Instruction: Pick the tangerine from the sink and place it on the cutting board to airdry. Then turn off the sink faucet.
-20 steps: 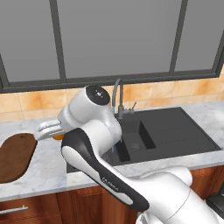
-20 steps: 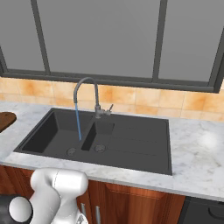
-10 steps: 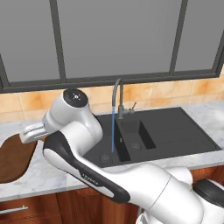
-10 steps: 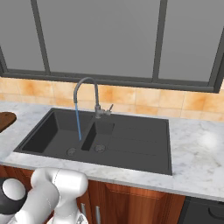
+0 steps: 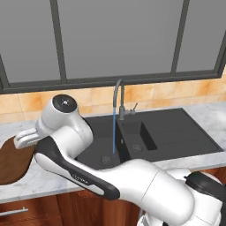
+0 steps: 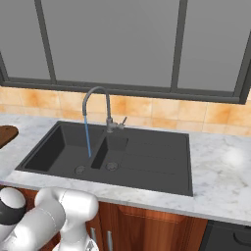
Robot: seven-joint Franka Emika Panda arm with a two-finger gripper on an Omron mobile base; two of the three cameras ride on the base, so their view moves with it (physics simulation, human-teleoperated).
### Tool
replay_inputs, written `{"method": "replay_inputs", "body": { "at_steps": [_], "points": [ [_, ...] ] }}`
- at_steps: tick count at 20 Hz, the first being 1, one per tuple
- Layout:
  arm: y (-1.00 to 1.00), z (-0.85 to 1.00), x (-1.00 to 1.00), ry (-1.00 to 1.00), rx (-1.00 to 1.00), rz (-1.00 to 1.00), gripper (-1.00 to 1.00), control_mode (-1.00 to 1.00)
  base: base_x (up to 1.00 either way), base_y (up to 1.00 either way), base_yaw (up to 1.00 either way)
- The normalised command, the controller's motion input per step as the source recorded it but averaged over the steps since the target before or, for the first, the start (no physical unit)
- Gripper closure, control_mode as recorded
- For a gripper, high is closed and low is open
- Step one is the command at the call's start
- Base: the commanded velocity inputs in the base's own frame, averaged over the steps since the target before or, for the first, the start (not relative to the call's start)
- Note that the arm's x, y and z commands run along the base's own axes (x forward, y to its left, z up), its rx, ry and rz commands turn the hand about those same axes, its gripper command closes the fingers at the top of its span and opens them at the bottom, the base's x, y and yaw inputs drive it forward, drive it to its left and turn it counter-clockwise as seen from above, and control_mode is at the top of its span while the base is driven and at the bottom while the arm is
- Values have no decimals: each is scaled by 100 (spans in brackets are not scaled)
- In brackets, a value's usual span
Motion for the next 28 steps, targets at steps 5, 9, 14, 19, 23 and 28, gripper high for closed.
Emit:
{"method": "replay_inputs", "body": {
  "at_steps": [5, 9, 14, 19, 23, 28],
  "points": [
    [22, -24, 16, 6, 0, 0, 100, -100, 0, 0, 0],
    [28, -22, 16, 7, 0, 0, 100, -100, 0, 0, 0],
    [20, -26, 10, 7, -3, 0, 100, -100, 0, 0, 0],
    [22, -21, 7, 0, -7, 0, 100, -100, 0, 0, 0],
    [16, -13, 22, 6, -1, 0, 100, -100, 0, 0, 0],
    [10, -25, 26, 7, 0, 0, 100, -100, 0, 0, 0]
  ]
}}
